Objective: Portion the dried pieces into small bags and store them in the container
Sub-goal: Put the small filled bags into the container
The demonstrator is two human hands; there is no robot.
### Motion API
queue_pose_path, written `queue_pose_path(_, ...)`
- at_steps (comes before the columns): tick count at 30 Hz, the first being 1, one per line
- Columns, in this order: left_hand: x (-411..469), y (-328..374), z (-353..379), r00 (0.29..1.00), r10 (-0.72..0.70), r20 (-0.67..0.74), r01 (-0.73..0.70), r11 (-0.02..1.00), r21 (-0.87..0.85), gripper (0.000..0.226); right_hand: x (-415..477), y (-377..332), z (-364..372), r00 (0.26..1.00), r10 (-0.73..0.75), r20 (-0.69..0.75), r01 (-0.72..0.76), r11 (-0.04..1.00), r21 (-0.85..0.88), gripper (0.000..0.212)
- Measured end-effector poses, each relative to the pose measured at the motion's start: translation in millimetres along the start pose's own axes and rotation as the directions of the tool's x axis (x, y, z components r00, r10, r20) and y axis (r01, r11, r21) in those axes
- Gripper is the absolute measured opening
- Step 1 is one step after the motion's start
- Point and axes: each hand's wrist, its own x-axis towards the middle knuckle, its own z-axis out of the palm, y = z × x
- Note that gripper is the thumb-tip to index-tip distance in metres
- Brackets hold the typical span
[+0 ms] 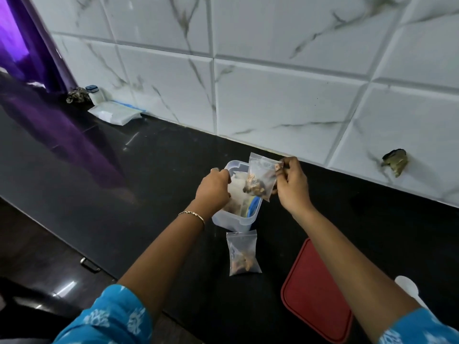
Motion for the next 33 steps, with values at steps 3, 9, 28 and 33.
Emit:
queue_pose_path(3,-5,3,-3,0.993,0.054,-0.107,-0.048,0.997,0.056,0.035,3,2,7,0.996,0.018,0.085,-0.016,1.0,-0.025,0.01)
queue_pose_path(9,-13,4,-14,0.967,-0.086,-0.238,0.031,0.974,-0.225,0.02,5,-9,22,0.96,0.046,0.276,-0.03,0.998,-0.064,0.011)
queue_pose_path(28,-5,9,11,0.982,-0.008,0.187,-0.006,0.997,0.077,0.043,-7,-3,30,0.887,-0.135,0.442,0.439,0.544,-0.715,0.03)
queue_pose_path(33,-4,10,15,0.98,-0.004,0.201,-0.018,0.994,0.106,0.045,-16,-1,31,0.885,-0.148,0.44,0.448,0.527,-0.722,0.032)
